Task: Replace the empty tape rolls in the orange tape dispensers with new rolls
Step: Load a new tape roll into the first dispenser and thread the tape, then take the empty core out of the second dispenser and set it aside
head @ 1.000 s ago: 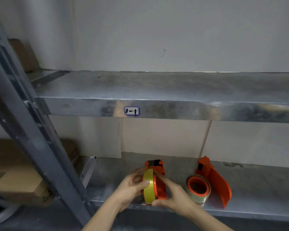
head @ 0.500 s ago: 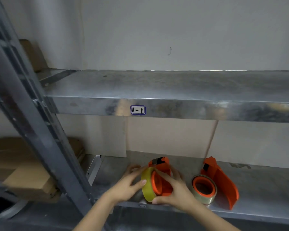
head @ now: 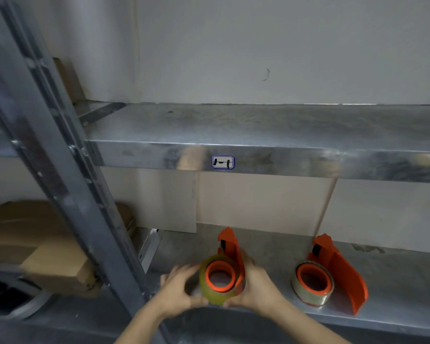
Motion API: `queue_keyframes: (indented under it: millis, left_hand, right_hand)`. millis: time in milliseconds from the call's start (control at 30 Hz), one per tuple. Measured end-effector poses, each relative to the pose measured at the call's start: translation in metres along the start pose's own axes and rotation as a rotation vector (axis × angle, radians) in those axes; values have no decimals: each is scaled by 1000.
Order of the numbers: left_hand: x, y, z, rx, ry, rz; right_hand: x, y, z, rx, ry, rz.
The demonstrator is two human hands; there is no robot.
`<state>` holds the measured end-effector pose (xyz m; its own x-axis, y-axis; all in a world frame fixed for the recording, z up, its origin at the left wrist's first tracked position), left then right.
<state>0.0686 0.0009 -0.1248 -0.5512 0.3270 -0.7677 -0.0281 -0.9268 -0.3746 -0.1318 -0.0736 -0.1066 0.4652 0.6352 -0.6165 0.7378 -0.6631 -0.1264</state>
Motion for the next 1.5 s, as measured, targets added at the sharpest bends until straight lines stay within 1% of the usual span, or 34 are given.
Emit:
queue_keyframes:
  millis: [167,333,433,500,567,700,800,867,933,1033,1100,1167,1300,1400,1500]
  left_hand:
    - [10,8,-7,-58,-108,113]
    - [12,10,-6,-91,-104,65]
    - [17,12,-4,-93,-109,91]
    - [21,13,1,-82,-131,126]
    - [22,12,8,-81,-124,167]
    - [21,14,13,-135,-66,232]
    - [17,12,16,-159,-50,244]
    - [12,12,18,-136,-51,251]
    - [7,9,25,-73,-86,258]
    - [0,8,50,10,-211,305]
    - [-3,12,74,57,-203,343]
    - [2,13,106,107,-165,324]
    - [30,14,172,204,-7,175]
    - [54,18,212,206,33,96]
    - [76,23,238,156,17,68]
  right_hand:
    - [-3,1,-1,-4,-19,-58]
    - [-4,-1,-4,18,-21,-54]
    - [0,1,-4,110,-10,-27]
    - [6,6,1,214,-53,3]
    - [9,10,3,279,-82,17]
    - [9,15,0,320,-89,3]
    - [4,9,-4,317,-73,15]
    - [-4,-4,-12,300,-38,38]
    - [-18,-25,-20,288,-10,82]
    - [-43,-62,-26,277,-49,151]
    - [-58,-87,-27,275,-63,205]
    - [-72,-113,-23,277,-51,254]
    - [-95,-166,-8,266,-7,342]
    - [-115,-207,5,252,-36,364]
    - [-137,-243,25,279,-30,365]
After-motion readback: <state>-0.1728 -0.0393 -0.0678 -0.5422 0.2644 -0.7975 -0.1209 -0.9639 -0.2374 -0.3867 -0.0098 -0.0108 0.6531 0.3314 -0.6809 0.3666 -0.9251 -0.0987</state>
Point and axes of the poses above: each hand's wrist, its own y-axis towards the middle knuckle, its own x-axis out of the palm, z = x × y, the point moved 2 cm from there along y, towards the middle knuckle, and after that the axes turned 12 degrees about -z, right-handed, at the moved point
